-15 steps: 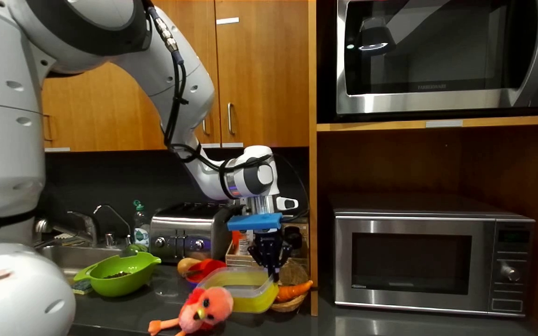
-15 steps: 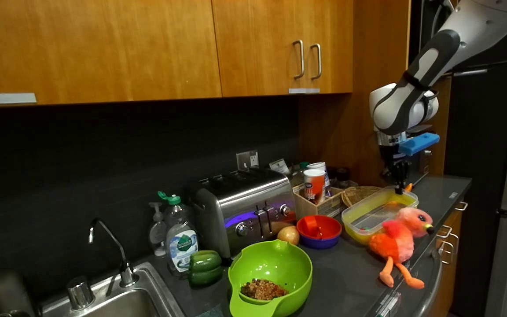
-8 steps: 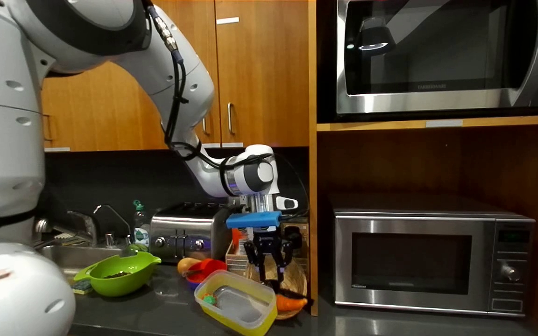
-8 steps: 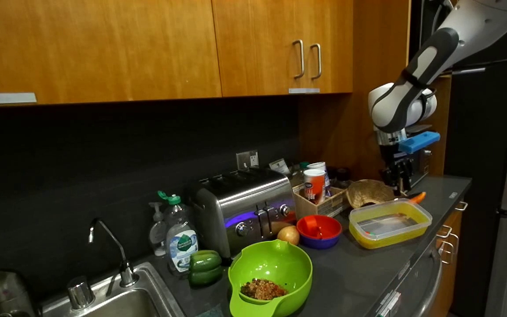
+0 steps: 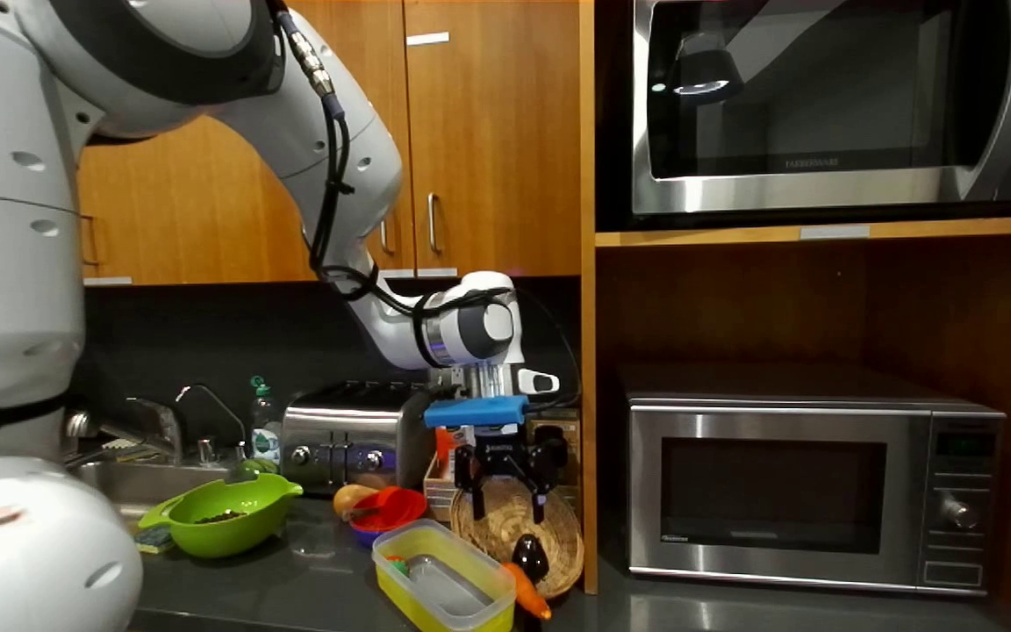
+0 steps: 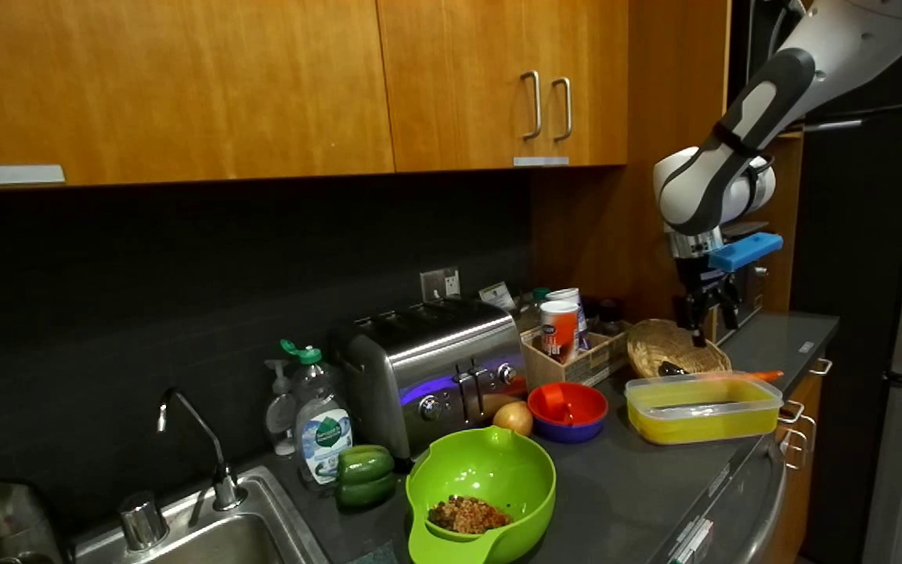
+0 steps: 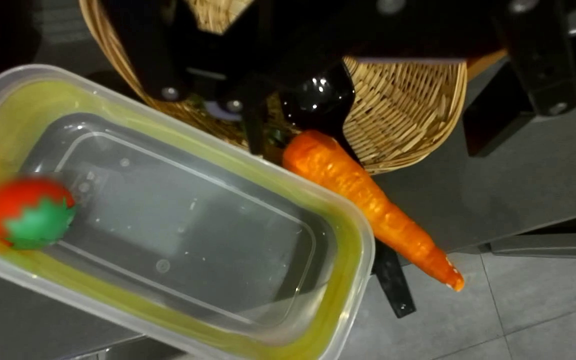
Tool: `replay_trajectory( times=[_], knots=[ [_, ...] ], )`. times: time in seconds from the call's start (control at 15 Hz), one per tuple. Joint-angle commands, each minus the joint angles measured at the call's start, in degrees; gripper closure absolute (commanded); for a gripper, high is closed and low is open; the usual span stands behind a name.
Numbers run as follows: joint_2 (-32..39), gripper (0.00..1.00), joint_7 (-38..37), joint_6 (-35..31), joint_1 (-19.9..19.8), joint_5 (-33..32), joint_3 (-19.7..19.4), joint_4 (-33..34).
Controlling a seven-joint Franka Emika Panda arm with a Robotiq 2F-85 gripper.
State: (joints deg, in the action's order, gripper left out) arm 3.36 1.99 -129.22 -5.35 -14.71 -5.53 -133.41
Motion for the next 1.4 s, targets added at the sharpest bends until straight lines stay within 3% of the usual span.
replay_trajectory(
  times=[0.0,1.33],
  knots=[
    [-1.2,0.00,0.5,1.3,0.3,0.5,0.2,-0.1],
    [0.2,0.00,0.0,0.2,0.2,0.0,0.0,0.1]
  ],
)
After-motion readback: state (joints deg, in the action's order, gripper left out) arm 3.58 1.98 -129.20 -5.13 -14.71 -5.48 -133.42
